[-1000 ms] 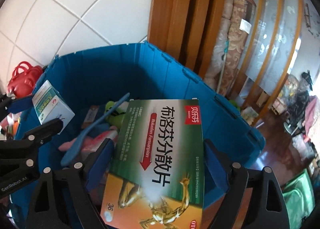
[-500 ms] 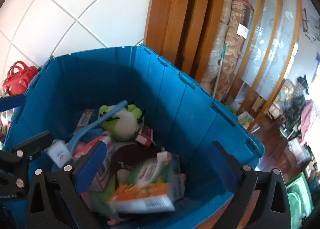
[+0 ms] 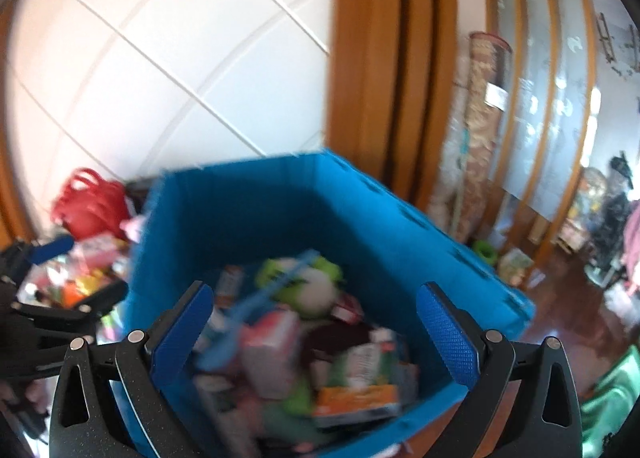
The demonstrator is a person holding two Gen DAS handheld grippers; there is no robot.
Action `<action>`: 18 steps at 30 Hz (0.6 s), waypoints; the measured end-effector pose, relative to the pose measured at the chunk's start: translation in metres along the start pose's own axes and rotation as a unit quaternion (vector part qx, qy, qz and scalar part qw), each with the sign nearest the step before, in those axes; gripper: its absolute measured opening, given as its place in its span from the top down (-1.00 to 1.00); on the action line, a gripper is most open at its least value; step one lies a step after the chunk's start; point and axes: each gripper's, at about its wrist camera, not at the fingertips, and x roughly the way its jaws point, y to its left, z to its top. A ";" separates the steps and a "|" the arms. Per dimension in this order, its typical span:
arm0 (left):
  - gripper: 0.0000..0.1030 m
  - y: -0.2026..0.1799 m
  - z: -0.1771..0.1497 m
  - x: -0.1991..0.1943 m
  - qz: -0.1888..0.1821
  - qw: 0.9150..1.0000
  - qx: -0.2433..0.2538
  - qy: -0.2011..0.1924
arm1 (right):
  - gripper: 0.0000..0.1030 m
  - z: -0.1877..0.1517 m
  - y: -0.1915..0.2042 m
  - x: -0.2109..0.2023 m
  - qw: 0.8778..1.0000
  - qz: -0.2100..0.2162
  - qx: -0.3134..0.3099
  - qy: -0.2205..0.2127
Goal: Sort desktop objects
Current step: 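Return both grippers from the crate to the pile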
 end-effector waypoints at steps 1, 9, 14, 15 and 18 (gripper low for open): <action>-0.82 0.014 -0.004 -0.002 0.011 1.000 -0.008 0.001 | -1.00 0.002 0.009 -0.004 1.000 0.011 0.001 -0.006; -0.82 0.162 -0.071 -0.005 0.129 0.987 -0.086 0.050 | -1.00 0.016 0.111 -0.011 0.995 0.095 -0.015 -0.026; -0.82 0.254 -0.132 -0.007 0.176 0.971 -0.128 0.101 | -1.00 0.016 0.178 0.006 0.990 0.131 -0.040 -0.016; -0.82 0.271 -0.144 -0.008 0.180 0.968 -0.135 0.109 | -1.00 0.015 0.190 0.012 0.990 0.137 -0.045 -0.011; -0.82 0.319 -0.183 -0.010 0.177 0.964 -0.150 0.129 | -1.00 0.008 0.230 0.039 0.987 0.153 -0.055 0.019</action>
